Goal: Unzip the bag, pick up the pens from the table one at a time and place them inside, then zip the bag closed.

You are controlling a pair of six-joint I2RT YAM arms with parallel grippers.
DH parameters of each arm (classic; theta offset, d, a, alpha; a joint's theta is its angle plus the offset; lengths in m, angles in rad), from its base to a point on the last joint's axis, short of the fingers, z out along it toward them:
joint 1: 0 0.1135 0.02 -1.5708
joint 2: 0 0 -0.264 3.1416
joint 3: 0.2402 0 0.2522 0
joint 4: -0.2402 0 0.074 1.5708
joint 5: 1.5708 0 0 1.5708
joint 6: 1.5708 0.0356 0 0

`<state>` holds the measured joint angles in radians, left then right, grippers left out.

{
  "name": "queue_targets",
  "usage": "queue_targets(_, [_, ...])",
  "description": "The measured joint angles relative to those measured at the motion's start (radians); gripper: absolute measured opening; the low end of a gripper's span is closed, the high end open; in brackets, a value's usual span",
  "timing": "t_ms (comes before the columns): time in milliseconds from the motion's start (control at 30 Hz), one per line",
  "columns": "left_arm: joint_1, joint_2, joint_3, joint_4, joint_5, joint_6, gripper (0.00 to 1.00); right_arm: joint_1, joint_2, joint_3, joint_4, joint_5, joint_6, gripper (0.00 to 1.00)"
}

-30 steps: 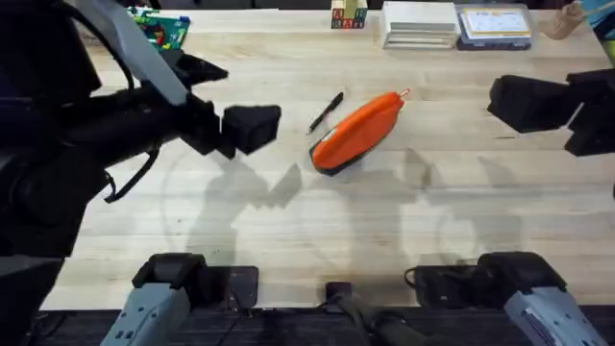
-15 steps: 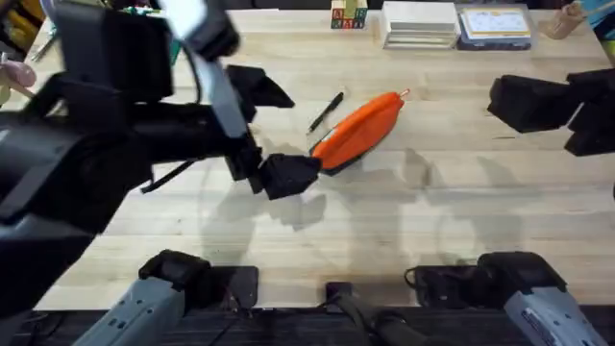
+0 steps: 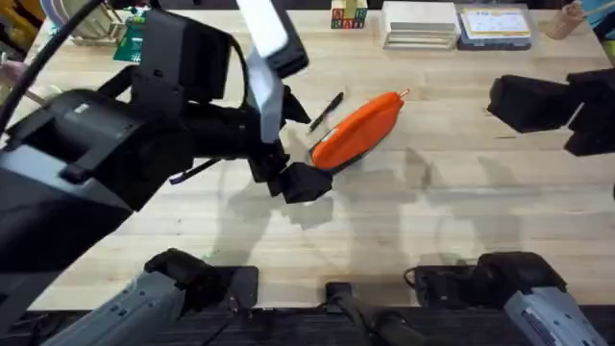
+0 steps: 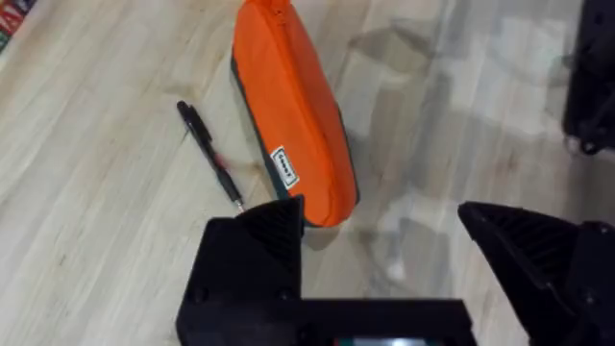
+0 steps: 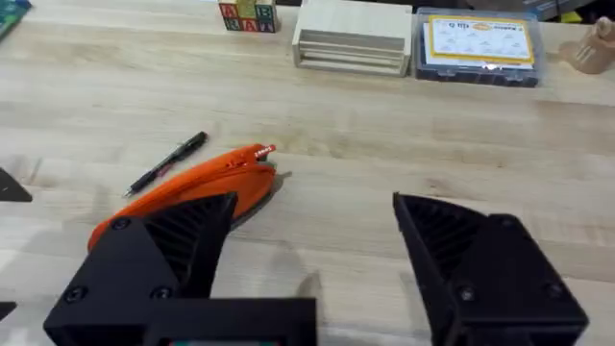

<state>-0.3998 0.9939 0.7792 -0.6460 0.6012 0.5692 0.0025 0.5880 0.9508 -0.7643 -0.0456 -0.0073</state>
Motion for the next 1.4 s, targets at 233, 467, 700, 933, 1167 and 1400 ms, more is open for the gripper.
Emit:
queue_targets(233, [-0.072,0.076,0.000,0.040,-0.147,-0.025,0.993,0.000,0.000,0.000,0.000,0.000,0.000,0.998])
queue_targets(467, [-0.120,0.186,0.000,0.144,-0.234,-0.151,0.993,0.000,0.000,0.000,0.000,0.000,0.000,0.997])
queue_targets(700, [-0.130,0.265,0.000,0.187,-0.257,-0.272,0.993,0.000,0.000,0.000,0.000,0.000,0.000,0.997])
queue_targets(933, [-0.130,0.308,0.000,0.250,-0.266,-0.381,0.993,0.000,0.000,0.000,0.000,0.000,0.000,0.997])
queue_targets(1167, [-0.130,0.309,0.002,0.199,-0.266,-0.413,0.993,0.000,0.000,0.000,0.000,0.000,0.000,0.997])
queue_targets(1400, [-0.130,0.309,0.002,0.170,-0.266,-0.445,0.993,0.000,0.000,0.000,0.000,0.000,0.000,0.997])
